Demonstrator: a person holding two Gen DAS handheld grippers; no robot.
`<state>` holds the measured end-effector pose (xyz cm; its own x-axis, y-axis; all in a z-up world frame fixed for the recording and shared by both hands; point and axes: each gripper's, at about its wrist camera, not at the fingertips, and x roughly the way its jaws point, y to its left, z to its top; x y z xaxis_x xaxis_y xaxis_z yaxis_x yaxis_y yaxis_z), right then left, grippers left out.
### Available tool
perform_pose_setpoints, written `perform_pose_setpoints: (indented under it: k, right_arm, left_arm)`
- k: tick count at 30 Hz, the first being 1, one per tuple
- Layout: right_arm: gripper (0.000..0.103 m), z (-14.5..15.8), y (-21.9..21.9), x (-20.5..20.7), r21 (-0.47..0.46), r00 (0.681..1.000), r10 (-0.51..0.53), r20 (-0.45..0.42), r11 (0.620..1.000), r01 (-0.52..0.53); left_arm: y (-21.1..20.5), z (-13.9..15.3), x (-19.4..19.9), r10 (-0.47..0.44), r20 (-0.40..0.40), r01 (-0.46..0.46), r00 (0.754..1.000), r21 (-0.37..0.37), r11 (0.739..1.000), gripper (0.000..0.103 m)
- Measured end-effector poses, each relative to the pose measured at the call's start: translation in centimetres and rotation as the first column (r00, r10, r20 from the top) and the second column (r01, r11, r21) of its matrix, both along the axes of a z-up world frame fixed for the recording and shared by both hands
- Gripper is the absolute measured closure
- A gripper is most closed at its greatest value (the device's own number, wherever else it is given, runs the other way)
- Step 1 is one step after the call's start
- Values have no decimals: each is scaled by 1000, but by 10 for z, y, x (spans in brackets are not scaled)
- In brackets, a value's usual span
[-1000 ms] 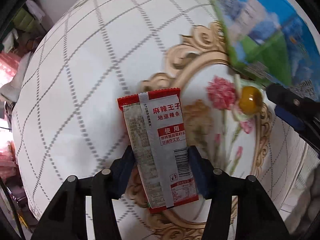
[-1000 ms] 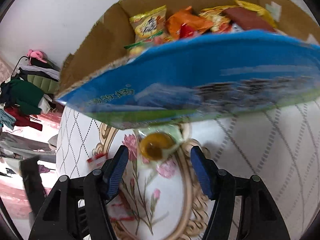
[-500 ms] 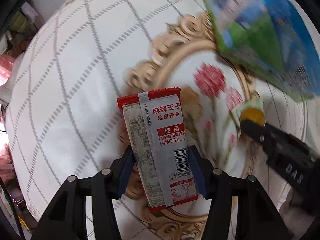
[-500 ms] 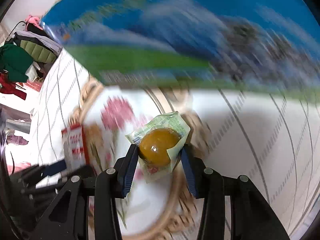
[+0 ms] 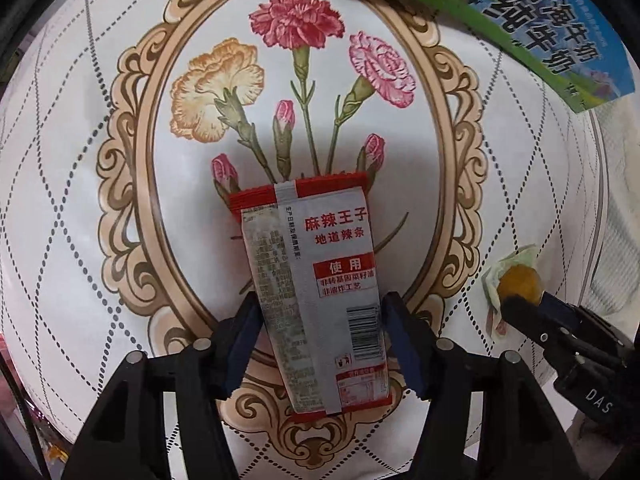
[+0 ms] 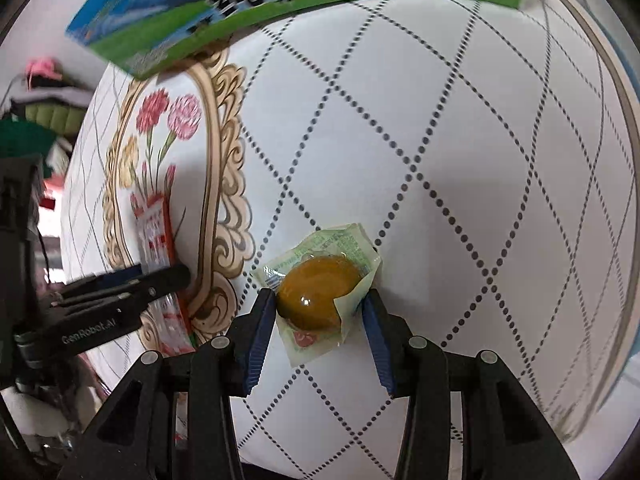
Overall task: Organize snacks
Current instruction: 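Grasp the yellow egg packet with the right tool while the left tool grasps the red-white spicy strip pack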
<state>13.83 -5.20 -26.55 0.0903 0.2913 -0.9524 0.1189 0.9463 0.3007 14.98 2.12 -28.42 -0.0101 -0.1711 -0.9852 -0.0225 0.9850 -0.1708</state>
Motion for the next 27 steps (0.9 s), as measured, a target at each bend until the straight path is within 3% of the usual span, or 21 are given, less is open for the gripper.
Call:
perform_pose_setpoints:
  k: [7, 11, 14, 19, 27]
  right_arm:
    - [53, -6, -19, 12, 49, 993, -112, 22, 993, 111]
    - [52, -10, -13, 15, 31, 993, -118, 25, 993, 117]
    - [52, -14, -7, 19, 6, 994, -108, 29, 994, 108]
    - [61, -10, 10, 19, -81, 997, -26, 66, 996, 32]
    - [62, 2, 26, 21, -83, 994, 33, 108, 996, -24]
  left_arm:
    - [4, -3, 7, 38, -13, -38, 999, -7, 999, 44]
    - [-13, -3, 0, 44, -6, -44, 999, 7, 999, 44]
    - [12, -4, 10, 48, -5, -48, 999, 14, 999, 44]
    - [-2, 3, -1, 5, 21, -6, 1000, 59, 998, 52]
    - [-9, 8, -8, -28, 52, 23, 998, 92, 996, 59]
